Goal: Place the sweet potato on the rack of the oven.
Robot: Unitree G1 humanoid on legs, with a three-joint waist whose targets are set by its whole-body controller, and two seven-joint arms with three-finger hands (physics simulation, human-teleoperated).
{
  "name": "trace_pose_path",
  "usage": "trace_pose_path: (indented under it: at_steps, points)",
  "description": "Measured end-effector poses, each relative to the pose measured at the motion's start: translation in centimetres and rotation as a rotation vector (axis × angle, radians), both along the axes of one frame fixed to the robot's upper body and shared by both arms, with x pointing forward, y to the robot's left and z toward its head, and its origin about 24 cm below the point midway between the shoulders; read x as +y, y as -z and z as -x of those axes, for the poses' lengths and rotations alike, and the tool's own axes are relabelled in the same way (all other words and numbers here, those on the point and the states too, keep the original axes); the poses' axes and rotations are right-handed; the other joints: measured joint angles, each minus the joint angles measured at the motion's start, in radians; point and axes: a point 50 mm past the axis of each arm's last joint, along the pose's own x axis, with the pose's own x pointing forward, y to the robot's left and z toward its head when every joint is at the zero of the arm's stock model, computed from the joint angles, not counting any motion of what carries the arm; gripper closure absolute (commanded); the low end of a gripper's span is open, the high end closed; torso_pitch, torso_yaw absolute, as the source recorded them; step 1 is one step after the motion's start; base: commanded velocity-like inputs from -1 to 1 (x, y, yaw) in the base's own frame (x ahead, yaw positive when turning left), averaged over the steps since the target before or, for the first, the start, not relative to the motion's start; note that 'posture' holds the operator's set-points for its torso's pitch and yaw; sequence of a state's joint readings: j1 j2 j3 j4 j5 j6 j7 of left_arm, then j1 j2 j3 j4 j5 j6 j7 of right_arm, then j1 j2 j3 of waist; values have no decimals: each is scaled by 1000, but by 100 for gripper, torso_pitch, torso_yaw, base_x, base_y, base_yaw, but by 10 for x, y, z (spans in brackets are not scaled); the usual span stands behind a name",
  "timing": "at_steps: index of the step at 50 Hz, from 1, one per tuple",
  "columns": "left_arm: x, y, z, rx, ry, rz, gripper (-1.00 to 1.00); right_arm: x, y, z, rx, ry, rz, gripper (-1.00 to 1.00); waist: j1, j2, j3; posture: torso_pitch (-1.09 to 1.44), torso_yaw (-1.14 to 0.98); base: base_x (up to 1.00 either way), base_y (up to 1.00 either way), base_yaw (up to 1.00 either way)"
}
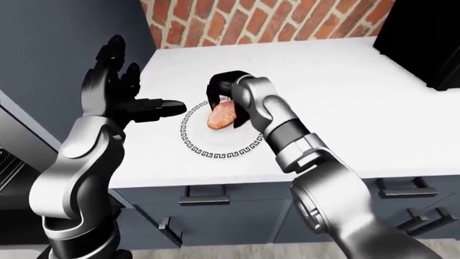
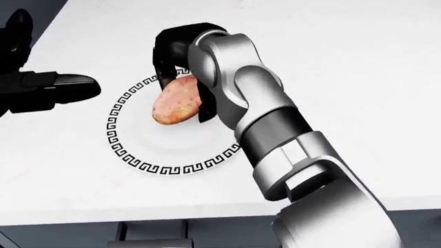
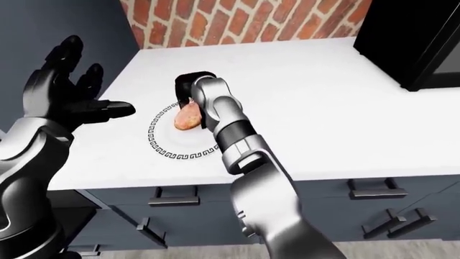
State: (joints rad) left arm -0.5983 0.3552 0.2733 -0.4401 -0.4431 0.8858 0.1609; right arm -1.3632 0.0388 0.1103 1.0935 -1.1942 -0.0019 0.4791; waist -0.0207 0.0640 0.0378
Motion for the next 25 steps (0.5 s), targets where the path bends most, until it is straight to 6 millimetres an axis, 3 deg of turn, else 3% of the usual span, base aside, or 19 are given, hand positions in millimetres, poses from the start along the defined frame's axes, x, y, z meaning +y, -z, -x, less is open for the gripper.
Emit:
trace_pose_path:
  at_steps: [14, 25]
  points:
    - [0, 2, 0, 4, -1, -1, -100, -7, -33, -5, -43, 50, -84, 98, 1, -5, 10, 0, 0, 0, 0, 0]
    - [-1, -1, 2, -3, 2, -5, -100, -19, -67, -4, 4, 143, -258, 100, 5, -9, 14, 0, 0, 0, 0, 0]
